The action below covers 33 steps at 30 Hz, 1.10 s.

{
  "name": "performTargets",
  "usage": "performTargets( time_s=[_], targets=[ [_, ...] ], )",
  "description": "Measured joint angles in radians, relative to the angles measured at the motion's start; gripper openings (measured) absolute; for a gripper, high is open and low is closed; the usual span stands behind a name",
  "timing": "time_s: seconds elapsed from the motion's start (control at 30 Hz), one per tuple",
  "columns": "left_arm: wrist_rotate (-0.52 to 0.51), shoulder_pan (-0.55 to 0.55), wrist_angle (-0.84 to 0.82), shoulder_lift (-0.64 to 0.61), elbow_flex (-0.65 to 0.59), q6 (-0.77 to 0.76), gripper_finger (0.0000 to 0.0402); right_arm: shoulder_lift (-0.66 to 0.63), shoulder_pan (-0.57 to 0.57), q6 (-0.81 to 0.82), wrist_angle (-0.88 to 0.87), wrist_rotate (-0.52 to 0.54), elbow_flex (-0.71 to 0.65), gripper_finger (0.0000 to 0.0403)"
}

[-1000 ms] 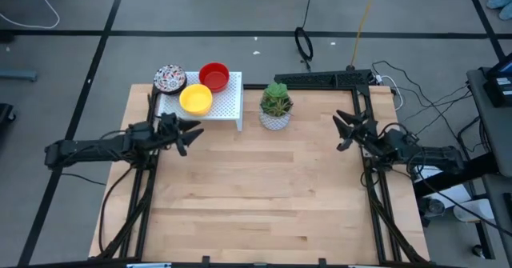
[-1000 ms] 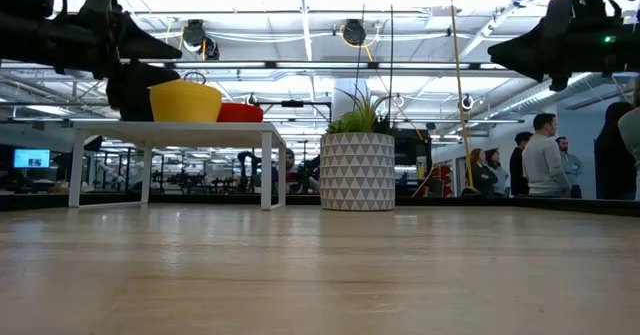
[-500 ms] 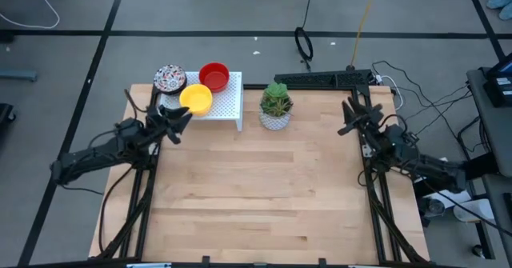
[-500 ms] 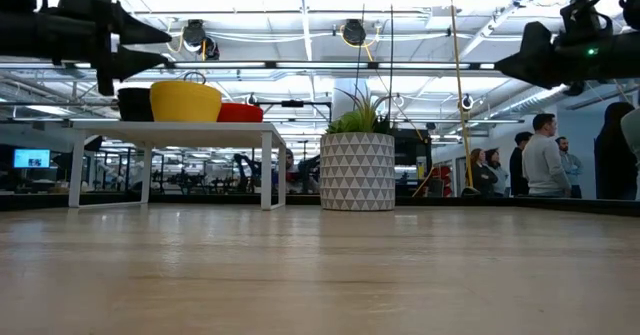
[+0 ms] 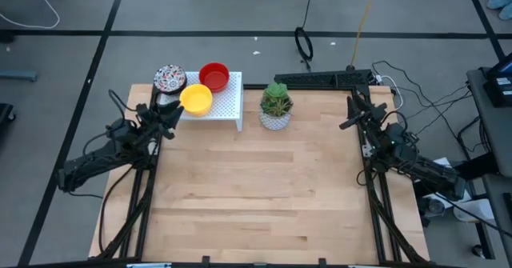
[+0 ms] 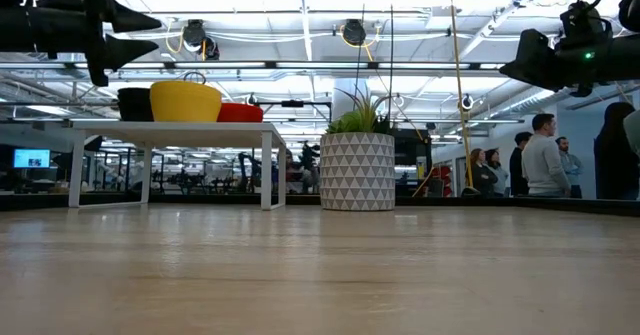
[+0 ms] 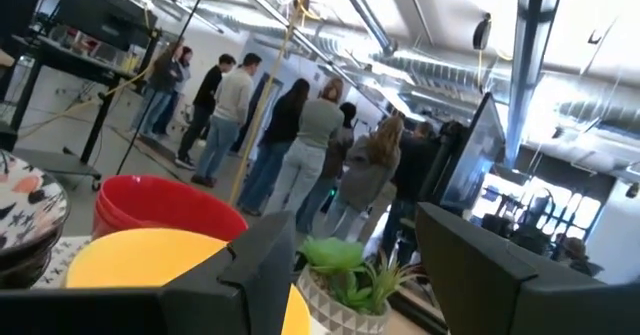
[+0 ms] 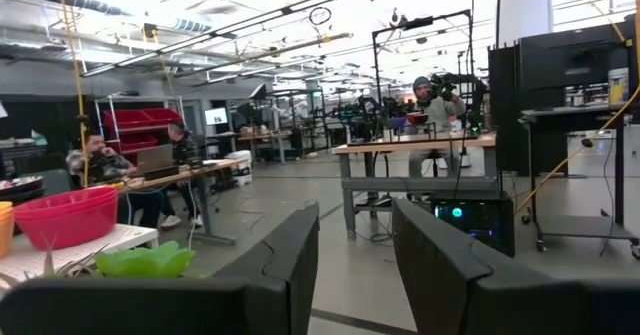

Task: Pick & Place Mini bowls
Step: Return to Home Position

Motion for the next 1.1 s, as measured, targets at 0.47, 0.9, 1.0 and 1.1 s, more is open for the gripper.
performTargets(
  time_s=[0.47,0.9,1.0,1.1],
  targets=[
    [0.0,0.0,0.005,0.003,0.0,0.001,0.0212,0.0,-0.07,0.0,0.0,0.0,0.0,0.0116],
    [0.001,0.0,0.005,0.003,0.0,0.001,0.0212,0.0,-0.182,0.0,0.0,0.0,0.0,0.0116],
    [0.007,-0.001,0.004,0.003,0.0,-0.016,0.0212,0.0,-0.21,0.0,0.0,0.0,0.0,0.0116],
    [0.06,-0.002,-0.01,0.004,0.0,0.02,0.0212,0.0,-0.235,0.0,0.0,0.0,0.0,0.0116]
  ],
)
